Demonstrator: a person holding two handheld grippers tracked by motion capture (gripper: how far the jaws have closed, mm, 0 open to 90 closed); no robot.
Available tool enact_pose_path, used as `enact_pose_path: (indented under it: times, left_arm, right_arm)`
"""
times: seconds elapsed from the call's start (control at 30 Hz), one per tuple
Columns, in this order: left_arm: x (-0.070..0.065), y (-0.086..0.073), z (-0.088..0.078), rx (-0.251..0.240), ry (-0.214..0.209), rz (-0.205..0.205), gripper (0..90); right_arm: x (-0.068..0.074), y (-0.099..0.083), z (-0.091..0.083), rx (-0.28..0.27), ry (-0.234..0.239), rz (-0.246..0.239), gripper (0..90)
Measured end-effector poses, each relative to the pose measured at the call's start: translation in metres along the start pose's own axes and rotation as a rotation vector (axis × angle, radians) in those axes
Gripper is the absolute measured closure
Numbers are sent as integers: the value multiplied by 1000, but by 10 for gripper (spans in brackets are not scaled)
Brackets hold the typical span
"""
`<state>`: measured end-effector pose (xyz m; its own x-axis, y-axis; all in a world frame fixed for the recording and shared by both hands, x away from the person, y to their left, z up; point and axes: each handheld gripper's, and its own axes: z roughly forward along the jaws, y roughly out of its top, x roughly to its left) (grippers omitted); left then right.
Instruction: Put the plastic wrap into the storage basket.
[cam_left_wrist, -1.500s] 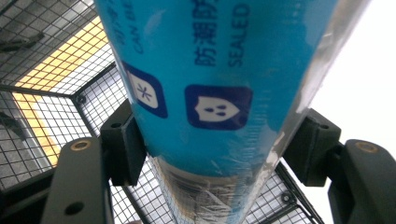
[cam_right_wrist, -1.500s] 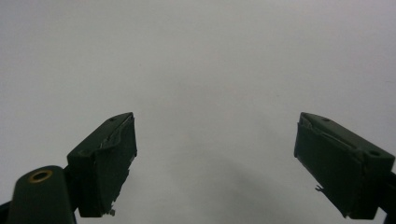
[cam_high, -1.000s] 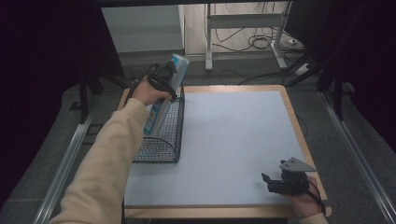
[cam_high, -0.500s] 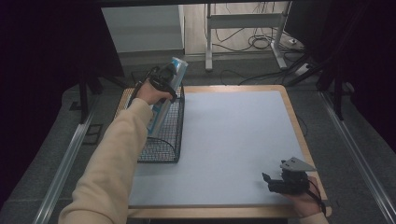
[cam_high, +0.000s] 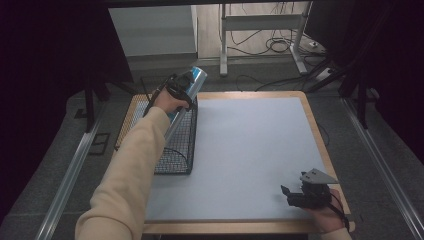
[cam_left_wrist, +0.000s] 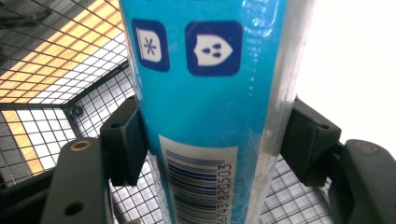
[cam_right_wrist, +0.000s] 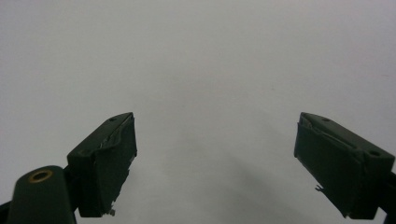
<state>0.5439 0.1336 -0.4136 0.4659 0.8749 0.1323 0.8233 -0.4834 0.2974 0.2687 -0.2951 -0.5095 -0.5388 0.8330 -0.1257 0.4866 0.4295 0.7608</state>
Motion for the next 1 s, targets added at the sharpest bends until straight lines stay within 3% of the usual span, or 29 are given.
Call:
enact_pose_path:
  times: [0.1, 0.53, 0.77, 1.0]
  left_arm:
    - [2, 0, 6, 15, 10, -18, 317]
    - [0, -1, 5, -2, 19, -8, 310]
    - [-1, -10, -22, -99, 42, -32, 223]
    - [-12, -32, -50, -198, -45, -19, 167]
  right_arm:
    - [-1, 0, 0, 2, -1, 2, 133]
    - [1, 0, 0, 2, 0, -5, 133]
    - [1, 1, -1, -1, 8, -4, 133]
    - [-1, 2, -1, -8, 11, 6, 133]
